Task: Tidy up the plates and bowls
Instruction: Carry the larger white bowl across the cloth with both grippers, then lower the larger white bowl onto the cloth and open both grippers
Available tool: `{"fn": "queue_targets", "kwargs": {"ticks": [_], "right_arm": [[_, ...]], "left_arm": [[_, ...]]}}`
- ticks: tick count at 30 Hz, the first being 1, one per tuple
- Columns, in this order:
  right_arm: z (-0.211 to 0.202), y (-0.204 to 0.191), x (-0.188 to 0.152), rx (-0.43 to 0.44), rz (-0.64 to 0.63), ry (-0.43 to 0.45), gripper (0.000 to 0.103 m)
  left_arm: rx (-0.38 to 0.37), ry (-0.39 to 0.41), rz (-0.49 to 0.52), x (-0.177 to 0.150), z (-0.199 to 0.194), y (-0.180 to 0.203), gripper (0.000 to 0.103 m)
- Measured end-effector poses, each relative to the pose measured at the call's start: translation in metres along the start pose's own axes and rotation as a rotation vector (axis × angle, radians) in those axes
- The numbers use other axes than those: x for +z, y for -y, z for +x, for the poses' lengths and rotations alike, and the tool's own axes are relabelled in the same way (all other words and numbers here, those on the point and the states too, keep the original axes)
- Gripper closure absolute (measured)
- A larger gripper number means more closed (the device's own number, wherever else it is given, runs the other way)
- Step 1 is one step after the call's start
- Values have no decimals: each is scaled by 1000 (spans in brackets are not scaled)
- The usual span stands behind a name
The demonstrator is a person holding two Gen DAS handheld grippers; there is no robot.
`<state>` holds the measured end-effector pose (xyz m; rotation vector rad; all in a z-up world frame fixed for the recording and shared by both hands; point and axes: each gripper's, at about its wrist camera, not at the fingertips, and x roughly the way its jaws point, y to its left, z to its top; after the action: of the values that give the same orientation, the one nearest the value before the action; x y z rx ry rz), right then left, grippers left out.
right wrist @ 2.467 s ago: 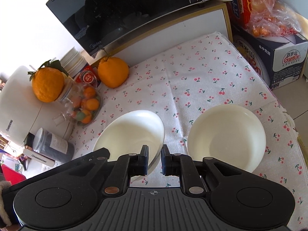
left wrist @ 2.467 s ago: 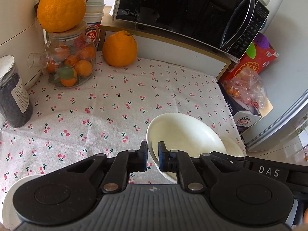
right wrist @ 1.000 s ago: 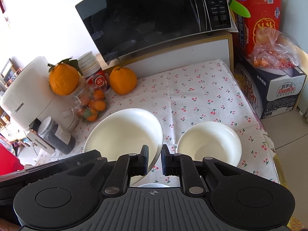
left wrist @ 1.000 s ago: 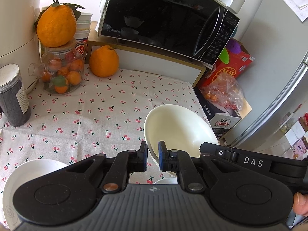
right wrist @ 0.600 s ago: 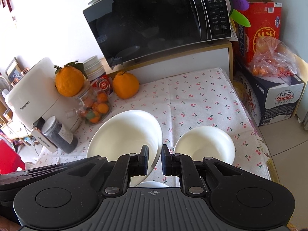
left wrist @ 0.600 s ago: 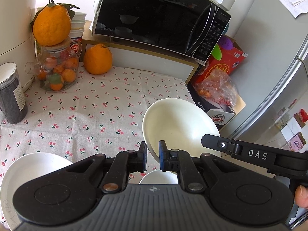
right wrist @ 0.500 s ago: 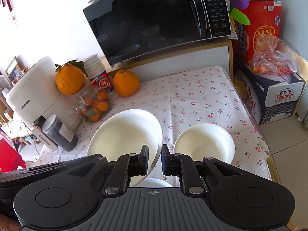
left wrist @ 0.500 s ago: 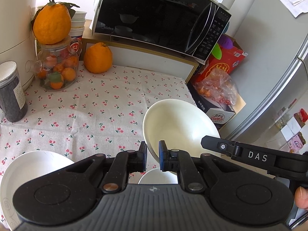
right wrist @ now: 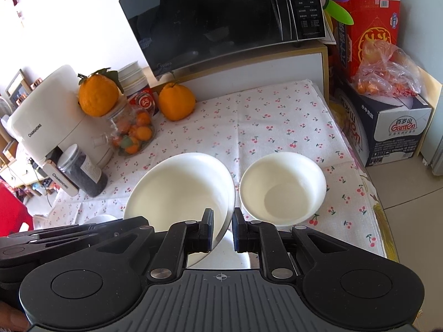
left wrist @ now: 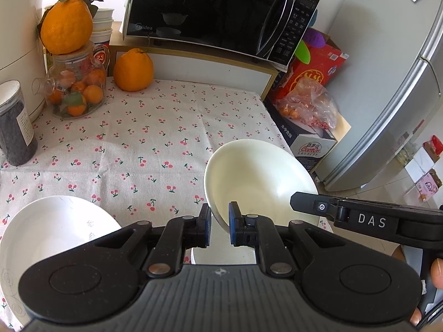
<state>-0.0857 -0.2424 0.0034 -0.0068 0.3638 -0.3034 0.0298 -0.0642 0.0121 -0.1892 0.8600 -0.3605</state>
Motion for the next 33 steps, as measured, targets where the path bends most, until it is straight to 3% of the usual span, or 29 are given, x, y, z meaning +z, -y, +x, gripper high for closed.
{"fn": "queue_targets", "kwargs": {"ticks": [33], "right_arm": [[11, 10, -33, -32, 27, -122, 88]], "left_arm": [[43, -81, 99, -23, 10, 6, 91]]}}
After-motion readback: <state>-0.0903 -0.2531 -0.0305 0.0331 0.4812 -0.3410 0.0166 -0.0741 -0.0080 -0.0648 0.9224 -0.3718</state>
